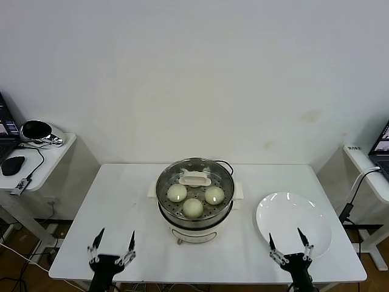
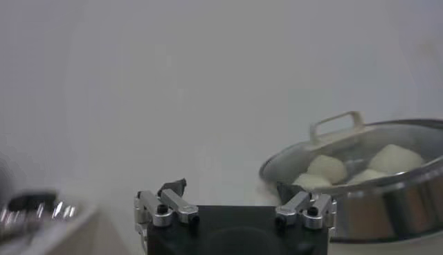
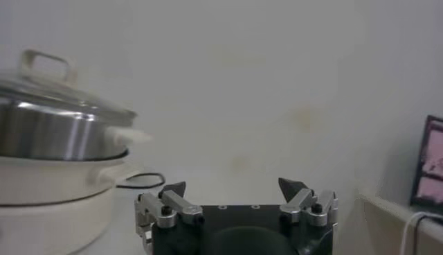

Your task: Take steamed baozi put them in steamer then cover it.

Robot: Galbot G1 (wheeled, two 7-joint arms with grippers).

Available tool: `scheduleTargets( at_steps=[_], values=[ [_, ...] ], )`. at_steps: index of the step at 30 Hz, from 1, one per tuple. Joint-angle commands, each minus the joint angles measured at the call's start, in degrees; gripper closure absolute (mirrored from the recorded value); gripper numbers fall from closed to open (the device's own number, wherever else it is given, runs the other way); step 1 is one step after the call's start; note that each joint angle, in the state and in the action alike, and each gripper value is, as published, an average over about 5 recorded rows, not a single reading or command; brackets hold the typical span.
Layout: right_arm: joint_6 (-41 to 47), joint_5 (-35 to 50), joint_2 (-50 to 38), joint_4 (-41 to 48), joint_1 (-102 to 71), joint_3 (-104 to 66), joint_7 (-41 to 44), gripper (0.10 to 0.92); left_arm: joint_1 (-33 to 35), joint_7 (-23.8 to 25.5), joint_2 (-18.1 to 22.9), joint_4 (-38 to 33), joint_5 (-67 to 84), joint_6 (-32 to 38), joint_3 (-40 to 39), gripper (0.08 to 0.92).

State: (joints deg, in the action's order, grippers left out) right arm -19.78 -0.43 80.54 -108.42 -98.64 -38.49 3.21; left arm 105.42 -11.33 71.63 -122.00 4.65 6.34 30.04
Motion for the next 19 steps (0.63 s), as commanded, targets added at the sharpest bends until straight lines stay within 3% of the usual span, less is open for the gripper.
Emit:
scheduleTargets(
  at_steps=[1, 10, 19],
  values=[
    [-0.46, 0.89, -1.42, 0.23, -3.26, 4.11, 0.14, 0.203, 6.62, 2.64, 2.36, 7.34, 8.12, 5.79, 4.90, 0.177],
    [6.46, 8.92, -2.23, -2.45, -5.58, 6.72, 4.10, 0.203, 6.67, 3.88, 2.60, 5.59, 6.08, 3.92, 5.49, 0.177],
    [6.72, 7.58, -1.80, -5.11, -6.56, 5.68, 4.06, 0.203, 7.14, 4.13, 3.08, 4.11, 4.60, 4.69, 5.39, 0.177]
  ],
)
